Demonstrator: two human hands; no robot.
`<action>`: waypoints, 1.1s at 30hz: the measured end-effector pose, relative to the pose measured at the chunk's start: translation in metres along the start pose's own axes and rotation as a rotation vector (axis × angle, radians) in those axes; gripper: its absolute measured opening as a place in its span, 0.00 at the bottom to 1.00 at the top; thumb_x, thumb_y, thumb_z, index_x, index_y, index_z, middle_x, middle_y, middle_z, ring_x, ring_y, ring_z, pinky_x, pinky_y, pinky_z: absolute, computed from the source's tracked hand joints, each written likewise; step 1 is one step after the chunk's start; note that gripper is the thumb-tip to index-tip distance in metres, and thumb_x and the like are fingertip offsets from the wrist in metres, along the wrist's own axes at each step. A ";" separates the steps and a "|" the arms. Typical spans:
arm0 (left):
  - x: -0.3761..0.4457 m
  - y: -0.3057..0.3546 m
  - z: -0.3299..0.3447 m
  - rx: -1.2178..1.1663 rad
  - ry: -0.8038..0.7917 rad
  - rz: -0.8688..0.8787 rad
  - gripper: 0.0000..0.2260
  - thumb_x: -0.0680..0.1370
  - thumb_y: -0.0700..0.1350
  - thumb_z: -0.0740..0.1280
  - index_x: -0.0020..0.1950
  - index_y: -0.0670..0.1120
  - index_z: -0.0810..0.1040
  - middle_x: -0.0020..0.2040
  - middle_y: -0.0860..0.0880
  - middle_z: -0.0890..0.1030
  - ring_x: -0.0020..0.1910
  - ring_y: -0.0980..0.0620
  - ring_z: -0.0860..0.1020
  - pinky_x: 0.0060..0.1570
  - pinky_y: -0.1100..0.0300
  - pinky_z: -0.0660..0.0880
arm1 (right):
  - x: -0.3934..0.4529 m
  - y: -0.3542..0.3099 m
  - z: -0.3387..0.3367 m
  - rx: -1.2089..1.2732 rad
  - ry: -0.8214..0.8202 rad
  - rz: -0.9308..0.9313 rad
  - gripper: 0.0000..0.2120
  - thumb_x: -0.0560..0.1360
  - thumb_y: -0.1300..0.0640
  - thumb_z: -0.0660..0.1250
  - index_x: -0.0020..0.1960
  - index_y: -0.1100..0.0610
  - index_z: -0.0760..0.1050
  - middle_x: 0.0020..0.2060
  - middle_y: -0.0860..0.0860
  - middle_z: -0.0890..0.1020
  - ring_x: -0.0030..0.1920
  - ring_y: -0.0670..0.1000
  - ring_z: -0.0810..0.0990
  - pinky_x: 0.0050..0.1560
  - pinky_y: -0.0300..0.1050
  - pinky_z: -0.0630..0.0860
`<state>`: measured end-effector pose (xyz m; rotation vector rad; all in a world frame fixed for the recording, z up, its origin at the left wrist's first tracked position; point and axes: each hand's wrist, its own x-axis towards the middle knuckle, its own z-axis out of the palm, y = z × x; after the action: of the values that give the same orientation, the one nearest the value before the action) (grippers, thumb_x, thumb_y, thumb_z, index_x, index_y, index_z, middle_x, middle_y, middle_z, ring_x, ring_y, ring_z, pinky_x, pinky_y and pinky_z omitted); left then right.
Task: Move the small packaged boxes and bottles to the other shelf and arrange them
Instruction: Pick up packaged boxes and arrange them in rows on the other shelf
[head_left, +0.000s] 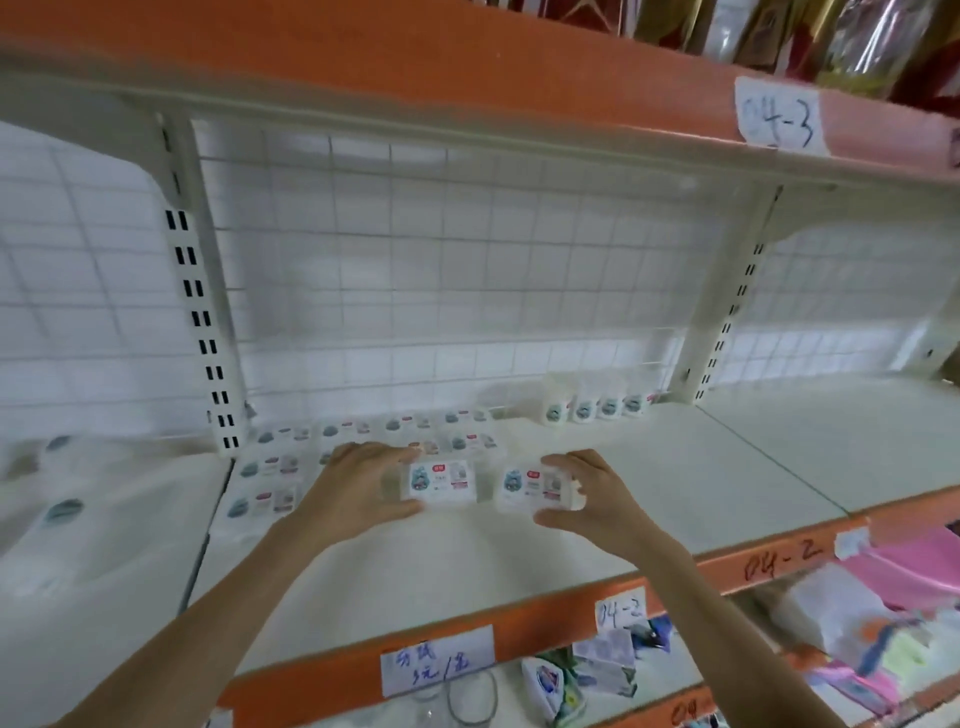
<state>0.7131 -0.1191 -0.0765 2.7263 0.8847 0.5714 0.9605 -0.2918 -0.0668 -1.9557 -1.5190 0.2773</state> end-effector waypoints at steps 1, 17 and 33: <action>0.000 -0.001 0.002 0.022 -0.012 -0.020 0.47 0.55 0.79 0.50 0.68 0.55 0.69 0.66 0.55 0.72 0.66 0.54 0.67 0.65 0.59 0.55 | 0.008 0.005 0.000 0.008 -0.030 -0.014 0.30 0.65 0.53 0.77 0.64 0.53 0.71 0.53 0.47 0.68 0.56 0.48 0.70 0.58 0.35 0.66; -0.002 0.019 0.002 0.212 -0.135 -0.298 0.52 0.53 0.83 0.38 0.70 0.61 0.64 0.72 0.59 0.61 0.74 0.57 0.50 0.70 0.55 0.37 | 0.072 0.042 0.023 0.131 -0.320 -0.276 0.32 0.68 0.56 0.75 0.68 0.58 0.67 0.55 0.51 0.64 0.58 0.48 0.64 0.64 0.36 0.61; -0.014 0.031 0.028 0.258 0.143 -0.306 0.30 0.69 0.67 0.58 0.60 0.47 0.76 0.61 0.51 0.77 0.63 0.51 0.73 0.62 0.59 0.60 | 0.066 0.036 0.045 0.162 -0.229 -0.249 0.20 0.73 0.56 0.69 0.63 0.56 0.70 0.55 0.48 0.60 0.54 0.48 0.67 0.57 0.29 0.60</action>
<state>0.7302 -0.1545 -0.0963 2.7110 1.4728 0.6321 0.9855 -0.2192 -0.1094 -1.6331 -1.8069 0.5130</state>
